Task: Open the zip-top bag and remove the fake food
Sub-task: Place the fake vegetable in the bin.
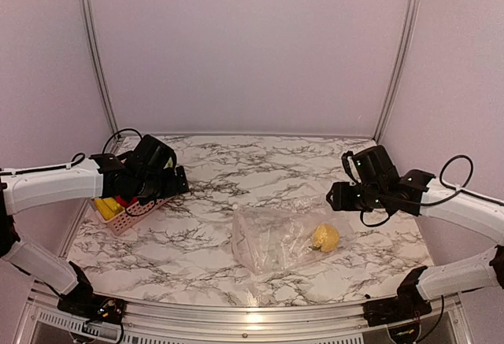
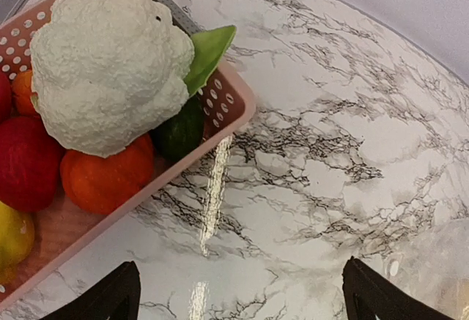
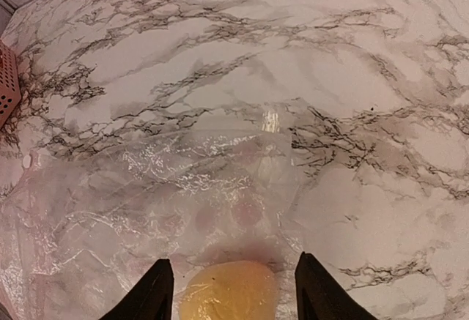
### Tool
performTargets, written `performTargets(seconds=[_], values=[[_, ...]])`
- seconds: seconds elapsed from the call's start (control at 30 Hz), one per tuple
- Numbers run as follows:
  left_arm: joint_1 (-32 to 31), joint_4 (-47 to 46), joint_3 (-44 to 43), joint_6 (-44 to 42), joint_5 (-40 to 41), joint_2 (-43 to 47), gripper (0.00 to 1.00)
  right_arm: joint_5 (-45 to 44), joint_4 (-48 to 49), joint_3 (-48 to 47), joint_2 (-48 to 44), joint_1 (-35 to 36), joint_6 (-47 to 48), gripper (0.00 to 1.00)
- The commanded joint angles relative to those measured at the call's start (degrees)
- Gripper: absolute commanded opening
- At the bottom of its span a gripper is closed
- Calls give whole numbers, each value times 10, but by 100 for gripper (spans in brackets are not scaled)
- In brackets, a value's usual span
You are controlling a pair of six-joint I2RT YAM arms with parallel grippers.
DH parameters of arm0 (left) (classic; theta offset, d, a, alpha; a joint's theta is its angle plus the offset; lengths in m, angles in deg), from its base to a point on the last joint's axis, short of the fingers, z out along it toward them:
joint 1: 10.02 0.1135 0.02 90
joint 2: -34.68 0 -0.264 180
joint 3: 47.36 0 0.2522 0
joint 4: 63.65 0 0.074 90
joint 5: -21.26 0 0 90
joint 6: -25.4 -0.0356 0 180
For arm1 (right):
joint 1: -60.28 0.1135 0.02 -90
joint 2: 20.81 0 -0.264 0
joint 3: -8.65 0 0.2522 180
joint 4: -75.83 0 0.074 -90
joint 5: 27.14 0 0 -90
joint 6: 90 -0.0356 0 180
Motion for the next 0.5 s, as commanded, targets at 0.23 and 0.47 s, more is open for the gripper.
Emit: performTargets(seconds=[0.23,0.47], values=[[-178,-70,59,137,18,-38,99,80,17,125,-68,-47,-31,69],[-250,-111,47,156,-9,-92,99,89,59,181,-92,-58,-67,74]])
